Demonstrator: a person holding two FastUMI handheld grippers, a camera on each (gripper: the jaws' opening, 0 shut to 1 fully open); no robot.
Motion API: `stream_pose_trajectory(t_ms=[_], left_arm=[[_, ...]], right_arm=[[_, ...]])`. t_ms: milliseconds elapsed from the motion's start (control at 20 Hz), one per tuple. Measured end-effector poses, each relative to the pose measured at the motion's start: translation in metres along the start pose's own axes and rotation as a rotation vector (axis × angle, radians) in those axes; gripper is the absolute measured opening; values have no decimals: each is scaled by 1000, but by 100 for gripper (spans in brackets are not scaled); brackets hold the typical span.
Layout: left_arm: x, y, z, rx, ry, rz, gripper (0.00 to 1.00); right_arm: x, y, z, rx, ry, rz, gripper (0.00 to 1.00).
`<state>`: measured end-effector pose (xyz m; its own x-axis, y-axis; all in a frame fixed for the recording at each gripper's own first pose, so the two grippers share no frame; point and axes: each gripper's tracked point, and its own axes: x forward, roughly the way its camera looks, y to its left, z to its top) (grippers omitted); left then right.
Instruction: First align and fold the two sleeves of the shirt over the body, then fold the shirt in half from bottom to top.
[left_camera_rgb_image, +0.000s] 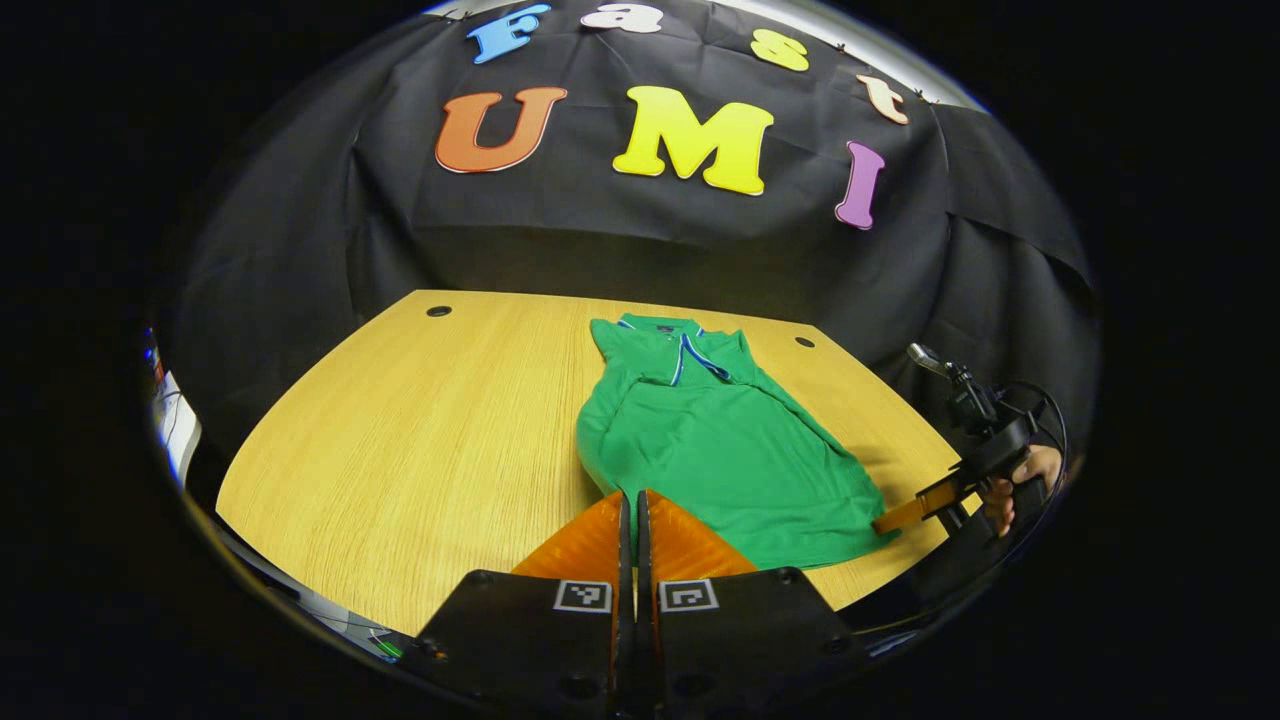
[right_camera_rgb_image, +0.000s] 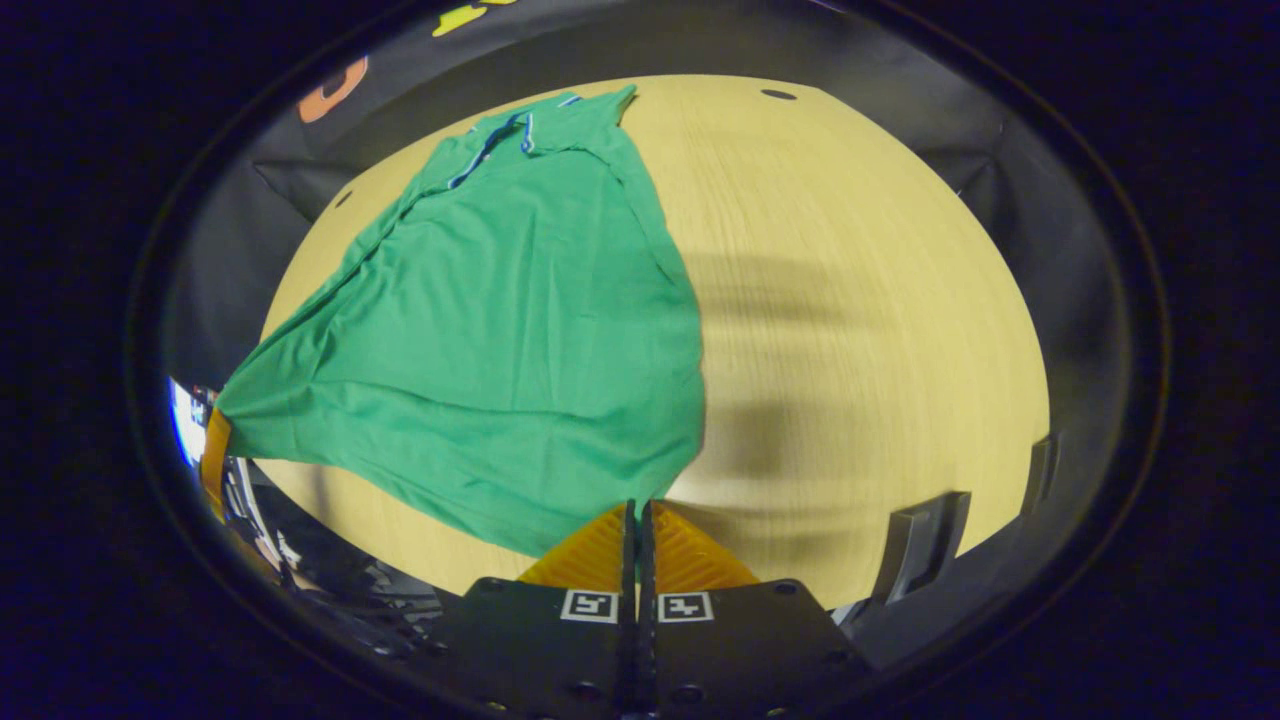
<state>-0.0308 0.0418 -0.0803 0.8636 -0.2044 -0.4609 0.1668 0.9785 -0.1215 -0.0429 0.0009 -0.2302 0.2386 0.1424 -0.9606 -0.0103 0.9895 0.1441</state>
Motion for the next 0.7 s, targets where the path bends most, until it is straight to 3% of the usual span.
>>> stream_pose_trajectory(t_ms=[200,400,550,700], left_arm=[[3,12,7,-24,-12,29,3],[11,4,40,-28,-93,3,3],[26,1,71,-34,-160,-8,3],[51,2,97,-61,-190,-8,3]], right_arm=[[-17,4,13,38,-66,117,0],[-50,19,41,57,-145,267,0],[-68,26,69,36,-200,303,0],[-82,30,108,12,-279,293,0]])
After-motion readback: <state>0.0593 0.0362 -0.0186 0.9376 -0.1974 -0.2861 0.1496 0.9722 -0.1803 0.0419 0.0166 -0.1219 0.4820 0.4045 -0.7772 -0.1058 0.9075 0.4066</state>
